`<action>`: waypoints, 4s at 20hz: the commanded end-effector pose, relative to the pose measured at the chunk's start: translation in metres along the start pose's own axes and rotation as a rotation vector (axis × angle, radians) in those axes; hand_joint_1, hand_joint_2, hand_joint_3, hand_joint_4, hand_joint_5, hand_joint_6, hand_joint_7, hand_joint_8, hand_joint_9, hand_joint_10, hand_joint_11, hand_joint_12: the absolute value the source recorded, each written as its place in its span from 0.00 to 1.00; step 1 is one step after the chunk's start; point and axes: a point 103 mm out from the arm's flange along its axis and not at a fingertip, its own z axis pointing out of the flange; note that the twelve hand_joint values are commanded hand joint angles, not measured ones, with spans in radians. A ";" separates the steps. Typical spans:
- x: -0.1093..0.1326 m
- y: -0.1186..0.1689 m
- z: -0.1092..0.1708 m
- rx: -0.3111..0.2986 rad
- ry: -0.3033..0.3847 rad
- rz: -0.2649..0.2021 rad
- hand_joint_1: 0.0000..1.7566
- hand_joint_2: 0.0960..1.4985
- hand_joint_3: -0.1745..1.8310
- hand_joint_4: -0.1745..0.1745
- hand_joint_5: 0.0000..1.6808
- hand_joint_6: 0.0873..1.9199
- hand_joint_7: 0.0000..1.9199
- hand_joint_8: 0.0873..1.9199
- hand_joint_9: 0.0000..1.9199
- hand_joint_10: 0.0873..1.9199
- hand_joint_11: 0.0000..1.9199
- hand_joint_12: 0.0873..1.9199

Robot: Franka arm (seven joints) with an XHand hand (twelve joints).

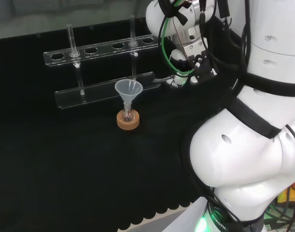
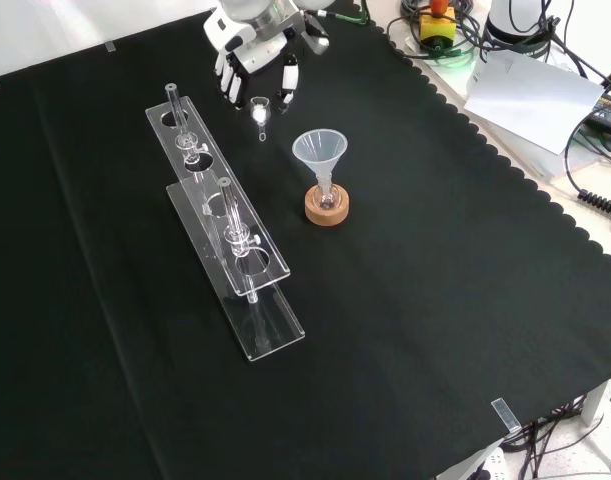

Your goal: Pour all the NaCl from the weighing funnel into the round-bottom flask.

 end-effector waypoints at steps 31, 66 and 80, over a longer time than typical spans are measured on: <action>0.041 -0.083 -0.080 0.076 -0.131 -0.015 0.62 0.43 0.44 1.00 0.67 0.47 0.39 0.30 0.52 0.18 0.40 0.56; 0.080 -0.072 -0.093 0.224 -0.313 0.005 0.62 0.43 0.44 1.00 0.67 0.47 0.37 0.30 0.51 0.17 0.39 0.56; 0.092 -0.071 -0.104 0.262 -0.366 0.011 0.62 0.43 0.44 1.00 0.67 0.48 0.36 0.30 0.51 0.17 0.38 0.57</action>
